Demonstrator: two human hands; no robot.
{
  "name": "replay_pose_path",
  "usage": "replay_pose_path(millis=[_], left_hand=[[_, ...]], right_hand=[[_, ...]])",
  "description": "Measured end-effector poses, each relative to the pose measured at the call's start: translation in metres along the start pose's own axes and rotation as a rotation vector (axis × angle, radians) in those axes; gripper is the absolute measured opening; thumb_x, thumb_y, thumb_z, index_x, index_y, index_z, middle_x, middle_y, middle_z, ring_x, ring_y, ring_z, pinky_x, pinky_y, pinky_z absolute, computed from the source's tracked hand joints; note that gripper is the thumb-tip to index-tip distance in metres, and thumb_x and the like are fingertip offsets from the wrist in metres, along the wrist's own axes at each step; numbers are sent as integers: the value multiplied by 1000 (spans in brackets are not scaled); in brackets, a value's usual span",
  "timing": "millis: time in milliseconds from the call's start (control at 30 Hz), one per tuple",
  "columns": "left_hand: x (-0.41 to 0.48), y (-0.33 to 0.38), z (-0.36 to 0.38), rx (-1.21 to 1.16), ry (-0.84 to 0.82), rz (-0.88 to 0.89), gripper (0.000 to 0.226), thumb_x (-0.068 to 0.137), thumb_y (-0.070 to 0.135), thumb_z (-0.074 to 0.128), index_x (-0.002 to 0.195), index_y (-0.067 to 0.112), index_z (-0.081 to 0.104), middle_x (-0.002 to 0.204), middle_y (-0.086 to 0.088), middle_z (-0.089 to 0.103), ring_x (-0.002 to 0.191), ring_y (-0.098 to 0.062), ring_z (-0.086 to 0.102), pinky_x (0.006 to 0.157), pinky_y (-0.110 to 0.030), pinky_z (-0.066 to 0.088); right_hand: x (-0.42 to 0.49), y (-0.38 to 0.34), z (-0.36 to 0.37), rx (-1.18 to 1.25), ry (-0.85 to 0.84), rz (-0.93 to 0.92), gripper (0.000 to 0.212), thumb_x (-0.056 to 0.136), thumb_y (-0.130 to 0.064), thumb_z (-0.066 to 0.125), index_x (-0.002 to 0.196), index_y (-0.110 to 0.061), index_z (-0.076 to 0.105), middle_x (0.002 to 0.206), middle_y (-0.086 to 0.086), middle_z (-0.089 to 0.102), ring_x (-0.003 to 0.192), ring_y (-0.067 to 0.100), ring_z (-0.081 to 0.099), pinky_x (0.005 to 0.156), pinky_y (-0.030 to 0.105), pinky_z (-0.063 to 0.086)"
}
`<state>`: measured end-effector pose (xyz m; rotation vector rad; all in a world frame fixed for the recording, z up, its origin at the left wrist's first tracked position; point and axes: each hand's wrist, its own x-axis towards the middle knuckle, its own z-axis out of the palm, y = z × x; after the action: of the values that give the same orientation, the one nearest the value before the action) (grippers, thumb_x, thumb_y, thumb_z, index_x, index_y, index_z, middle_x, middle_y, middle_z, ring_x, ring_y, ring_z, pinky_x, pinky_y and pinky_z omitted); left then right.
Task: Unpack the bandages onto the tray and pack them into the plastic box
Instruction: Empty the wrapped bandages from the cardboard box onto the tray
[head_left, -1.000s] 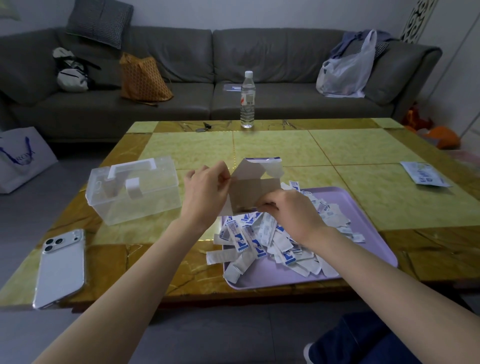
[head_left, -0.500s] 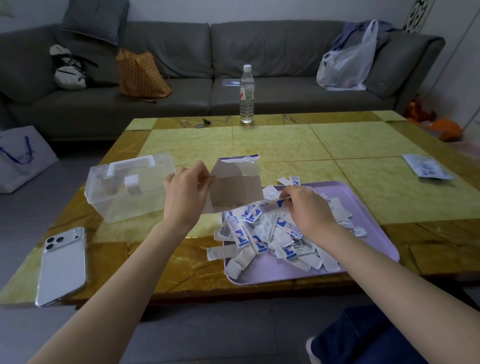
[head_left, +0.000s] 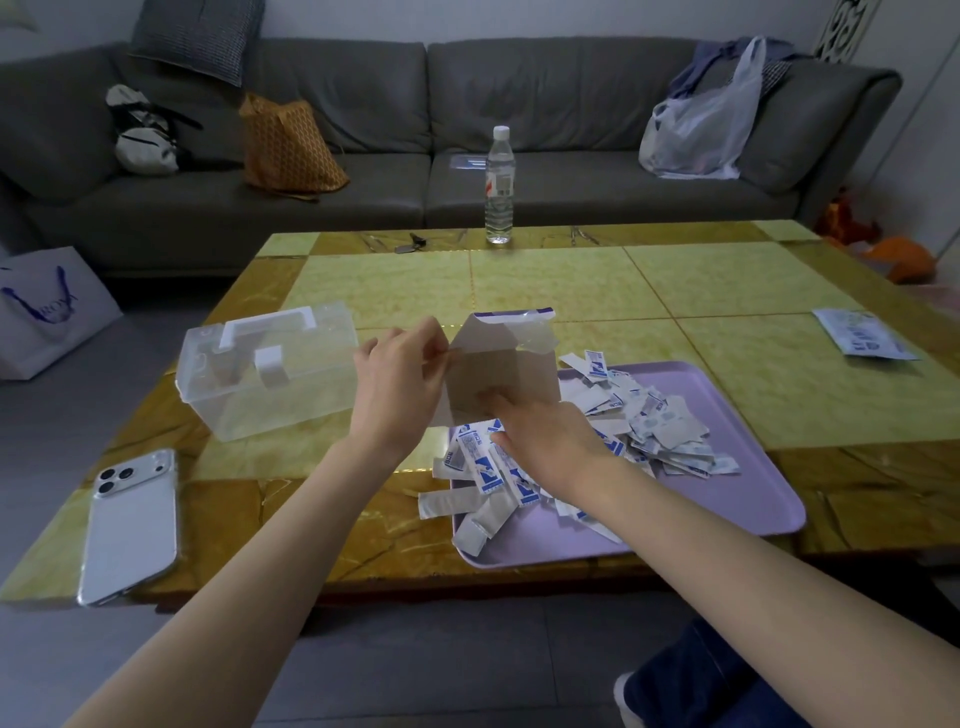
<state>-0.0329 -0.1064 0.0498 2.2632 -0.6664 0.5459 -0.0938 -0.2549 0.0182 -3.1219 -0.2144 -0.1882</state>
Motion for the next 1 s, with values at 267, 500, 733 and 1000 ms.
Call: replay_pose_path(millis=[267,500,733,1000], left_hand=[[-6,-13,-1,-43,10,-1,22,87,13,63,75,17,46,69,1,53,71,-25,49,75,-42,40],[-5,-26,-3,5,9,-32,20,88,12,63,76,16,47,67,9,47,70,-23,49,75,-43,41],[-10,-40,-9,-10,60,-221,14,93,19,55,83,10,50,75,2,55,75,-26,53,73,-41,44],[-23,-62,-13,-140,105,-635,16,94,22,53,87,7,53,73,5,51,69,-16,50,56,-26,38]], right_hand=[[2,3,7,-10,105,-54,20,92,-8,50,105,-20,59,94,-2,65,83,23,64,54,27,32],[-10,7,6,195,289,-188,7,80,-8,69,83,-14,66,71,-2,66,57,19,62,46,23,44],[-17,30,13,208,235,-20,9,93,-19,51,94,-14,59,87,-3,64,72,19,63,57,31,49],[-11,30,25,208,159,159,16,97,-25,43,100,-13,52,92,-1,61,69,18,54,51,24,36]])
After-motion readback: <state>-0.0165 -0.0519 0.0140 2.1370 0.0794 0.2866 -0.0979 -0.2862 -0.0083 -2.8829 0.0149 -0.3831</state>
